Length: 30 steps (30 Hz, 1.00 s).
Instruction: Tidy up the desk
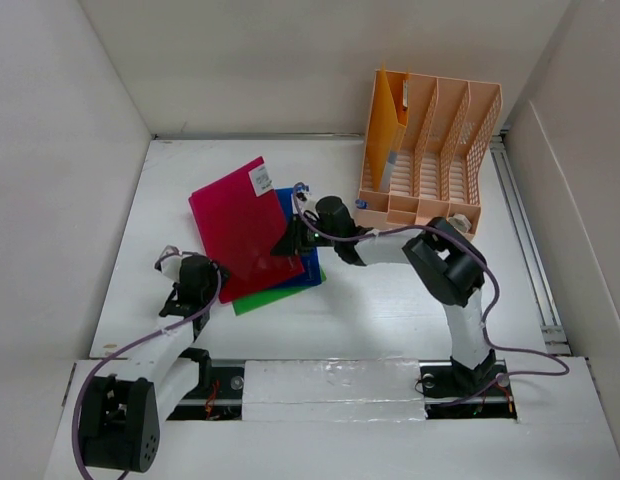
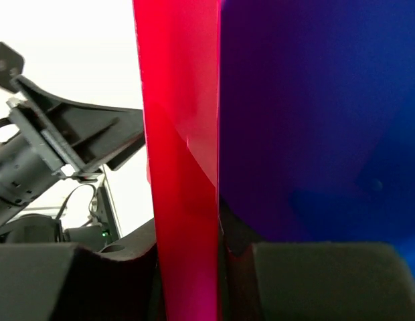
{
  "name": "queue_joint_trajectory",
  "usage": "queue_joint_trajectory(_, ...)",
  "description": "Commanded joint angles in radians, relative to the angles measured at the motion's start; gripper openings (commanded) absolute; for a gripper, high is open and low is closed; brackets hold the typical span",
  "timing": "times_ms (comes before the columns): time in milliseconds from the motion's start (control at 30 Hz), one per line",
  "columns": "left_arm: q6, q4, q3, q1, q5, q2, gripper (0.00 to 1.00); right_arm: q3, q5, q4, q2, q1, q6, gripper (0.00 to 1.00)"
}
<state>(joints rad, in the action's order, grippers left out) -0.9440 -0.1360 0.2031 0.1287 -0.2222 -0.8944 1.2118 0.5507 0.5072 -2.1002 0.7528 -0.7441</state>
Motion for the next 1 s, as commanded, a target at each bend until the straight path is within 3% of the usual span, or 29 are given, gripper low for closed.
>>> queue_joint_trajectory(0,-0.03,-0.065,0.074,0.019,0.213,0.043,0.47,0.014,-0.07,0.03,0.132,0.068,0.104,0.0)
queue_joint_trajectory(367,0.01,0.004,0.235,0.019,0.216,0.31,0.54,-0.046,-0.374,-0.032,0.457,0.043,0.279,0.0)
queue_joint_trajectory(533,0.02,-0.036,0.254,0.028,0.279,0.311,0.54,-0.087,-0.536,-0.019,0.603,-0.015,0.345,0.0)
queue_joint_trajectory(633,0.019,-0.094,0.236,0.038,0.334,0.293,0.54,-0.164,-0.81,-0.003,0.713,-0.056,0.425,0.0)
queue_joint_trajectory(767,0.028,-0.129,0.226,0.058,0.369,0.261,0.54,-0.236,-0.948,0.022,0.831,-0.171,0.431,0.0)
queue_joint_trajectory(867,0.024,-0.174,0.21,0.058,0.399,0.246,0.54,-0.317,-0.991,0.054,0.928,-0.268,0.417,0.0)
queue_joint_trajectory(967,0.025,-0.18,0.205,0.058,0.405,0.23,0.54,-0.363,-0.917,0.076,0.983,-0.337,0.396,0.0)
